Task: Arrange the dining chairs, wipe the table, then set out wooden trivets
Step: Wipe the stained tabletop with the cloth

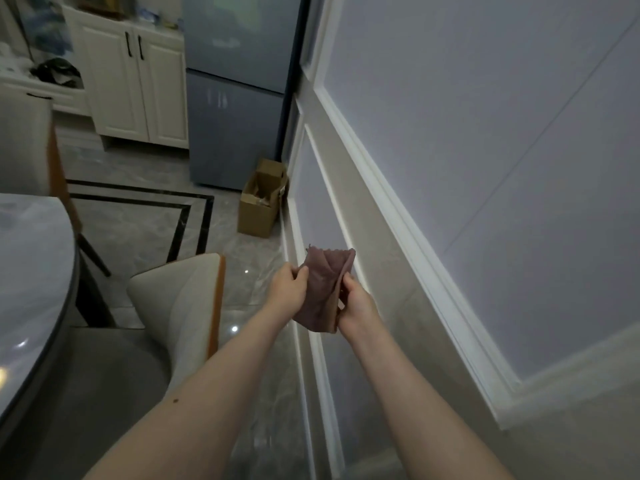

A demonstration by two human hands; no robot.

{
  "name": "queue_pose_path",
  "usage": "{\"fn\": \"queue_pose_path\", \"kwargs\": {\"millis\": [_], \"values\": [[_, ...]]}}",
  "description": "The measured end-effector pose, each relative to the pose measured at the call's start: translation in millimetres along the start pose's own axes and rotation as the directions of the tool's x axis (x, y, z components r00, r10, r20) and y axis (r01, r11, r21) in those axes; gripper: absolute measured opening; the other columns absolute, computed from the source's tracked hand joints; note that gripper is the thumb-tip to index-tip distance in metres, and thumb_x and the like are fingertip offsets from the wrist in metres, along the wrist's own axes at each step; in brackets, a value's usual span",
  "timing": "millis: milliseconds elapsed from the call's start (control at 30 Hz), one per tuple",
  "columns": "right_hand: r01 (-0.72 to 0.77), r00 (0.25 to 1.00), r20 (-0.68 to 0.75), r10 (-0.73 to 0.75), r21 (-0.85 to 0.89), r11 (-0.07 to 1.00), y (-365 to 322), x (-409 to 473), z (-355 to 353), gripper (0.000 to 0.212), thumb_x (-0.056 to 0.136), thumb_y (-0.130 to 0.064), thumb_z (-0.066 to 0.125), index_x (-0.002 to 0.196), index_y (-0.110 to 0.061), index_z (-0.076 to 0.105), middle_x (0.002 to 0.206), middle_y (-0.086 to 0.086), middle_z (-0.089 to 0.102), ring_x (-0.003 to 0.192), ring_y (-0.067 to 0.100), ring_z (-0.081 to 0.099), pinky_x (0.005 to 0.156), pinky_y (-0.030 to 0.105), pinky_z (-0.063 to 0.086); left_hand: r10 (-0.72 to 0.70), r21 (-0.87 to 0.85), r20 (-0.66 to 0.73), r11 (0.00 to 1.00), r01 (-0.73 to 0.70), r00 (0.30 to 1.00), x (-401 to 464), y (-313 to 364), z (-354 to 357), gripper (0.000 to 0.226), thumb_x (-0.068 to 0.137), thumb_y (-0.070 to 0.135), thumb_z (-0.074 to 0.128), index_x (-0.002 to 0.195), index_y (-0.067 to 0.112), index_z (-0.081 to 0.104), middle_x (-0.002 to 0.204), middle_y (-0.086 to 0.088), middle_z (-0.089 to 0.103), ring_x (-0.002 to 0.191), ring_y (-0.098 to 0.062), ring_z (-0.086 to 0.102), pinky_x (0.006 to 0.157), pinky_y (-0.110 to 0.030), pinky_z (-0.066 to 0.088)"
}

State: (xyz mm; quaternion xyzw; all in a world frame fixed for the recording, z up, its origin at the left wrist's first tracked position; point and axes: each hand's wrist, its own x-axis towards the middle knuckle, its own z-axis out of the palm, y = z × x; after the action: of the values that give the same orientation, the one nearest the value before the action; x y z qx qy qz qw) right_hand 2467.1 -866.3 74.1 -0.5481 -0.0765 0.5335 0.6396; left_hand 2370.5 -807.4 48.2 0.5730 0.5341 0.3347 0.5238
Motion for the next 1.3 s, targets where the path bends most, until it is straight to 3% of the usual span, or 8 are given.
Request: {"fn": "queue_pose_path", "kwargs": {"millis": [200, 367, 500, 700, 867, 1033, 1167, 1300], "values": [[-0.124, 0.992, 0.013, 0.126, -0.086, 0.989, -25, 76, 36, 0.016, 0.095, -0.022, 0.056, 0.099, -0.009, 0.066, 0.09, 0.007, 0.066, 0.088, 0.021, 0.061, 0.088, 0.037, 0.052, 0.029, 0.038, -0.069, 0.999, -0.026, 0.997, 81, 23, -14, 0.024, 0.098, 0.027, 0.045, 0.097, 0.005, 0.054, 0.101, -0.011, 0.057, 0.096, -0.027, 0.054, 0.082, -0.034, 0.042], [-0.218, 0.967, 0.068, 0.244, -0.268, 0.938, -33, 124, 63, 0.027, 0.098, -0.036, 0.05, 0.099, -0.012, 0.064, 0.095, 0.003, 0.063, 0.085, 0.017, 0.058, 0.071, 0.03, 0.051, -0.055, -0.012, -0.156, 0.998, 0.054, 0.986, 125, 27, -33, 0.025, 0.099, 0.029, 0.042, 0.105, 0.008, 0.053, 0.102, -0.008, 0.056, 0.093, -0.022, 0.053, 0.078, -0.03, 0.04], [-0.211, 0.942, 0.106, 0.319, -0.552, 0.806, -37, 167, 95, 0.009, 0.094, -0.018, 0.058, 0.101, -0.013, 0.062, 0.089, 0.0, 0.064, 0.078, 0.013, 0.058, 0.064, 0.026, 0.048, -0.148, -0.087, -0.27, 0.988, 0.128, 0.951, 157, 22, -54, 0.022, 0.1, 0.025, 0.042, 0.101, 0.005, 0.052, 0.099, -0.012, 0.054, 0.096, -0.026, 0.053, 0.078, -0.03, 0.037], [-0.031, 0.921, 0.26, 0.289, -0.692, 0.721, -50, 227, 159, 0.041, 0.089, 0.003, 0.058, 0.129, -0.01, 0.054, 0.1, 0.006, 0.063, 0.076, 0.013, 0.058, 0.065, 0.026, 0.047, -0.233, -0.15, -0.459, 0.972, 0.183, 0.857, 191, 11, -84, 0.018, 0.1, 0.023, 0.042, 0.095, 0.006, 0.047, 0.096, -0.014, 0.053, 0.087, -0.022, 0.05, 0.072, -0.028, 0.037], [0.125, 0.851, 0.434, 0.294, -0.714, 0.689, -67, 244, 206, 0.028, 0.089, 0.0, 0.06, 0.111, -0.017, 0.062, 0.098, 0.0, 0.065, 0.083, 0.014, 0.062, 0.064, 0.027, 0.05, -0.319, -0.226, -0.517, 0.946, 0.233, 0.794, 206, 13, -108, 0.021, 0.1, 0.021, 0.043, 0.107, 0.004, 0.053, 0.103, -0.014, 0.057, 0.087, -0.022, 0.054, 0.054, -0.026, 0.043], [0.326, 0.785, 0.551, 0.284, -0.756, 0.568, -77, 253, 246, 0.03, 0.087, -0.002, 0.063, 0.109, -0.021, 0.065, 0.11, 0.005, 0.068, 0.094, 0.019, 0.065, 0.072, 0.033, 0.055, -0.308, -0.165, -0.51, 0.951, 0.26, 0.803, 217, 18, -137, 0.032, 0.098, 0.019, 0.044, 0.124, 0.0, 0.05, 0.124, -0.017, 0.056, 0.113, -0.03, 0.053, 0.09, -0.033, 0.042], [0.534, 0.729, 0.632, 0.263, -0.765, 0.359, -82, 260, 277, 0.028, 0.088, -0.001, 0.062, 0.109, -0.018, 0.068, 0.107, 0.004, 0.067, 0.101, 0.02, 0.062, 0.088, 0.037, 0.053, -0.262, -0.134, -0.529, 0.965, 0.225, 0.807, 233, 18, -155, 0.042, 0.098, 0.02, 0.048, 0.137, 0.008, 0.04, 0.135, -0.011, 0.049, 0.123, -0.025, 0.048, 0.097, -0.034, 0.04], [0.691, 0.656, 0.699, 0.284, -0.708, 0.146, -84, 275, 302, 0.028, 0.088, 0.0, 0.06, 0.108, -0.016, 0.07, 0.108, 0.0, 0.066, 0.098, 0.012, 0.059, 0.075, 0.021, 0.048, -0.218, -0.119, -0.483, 0.976, 0.183, 0.848, 254, 24, -158, 0.051, 0.095, 0.014, 0.052, 0.143, 0.016, 0.033, 0.144, -0.009, 0.041, 0.131, -0.024, 0.041, 0.102, -0.037, 0.039]]}}
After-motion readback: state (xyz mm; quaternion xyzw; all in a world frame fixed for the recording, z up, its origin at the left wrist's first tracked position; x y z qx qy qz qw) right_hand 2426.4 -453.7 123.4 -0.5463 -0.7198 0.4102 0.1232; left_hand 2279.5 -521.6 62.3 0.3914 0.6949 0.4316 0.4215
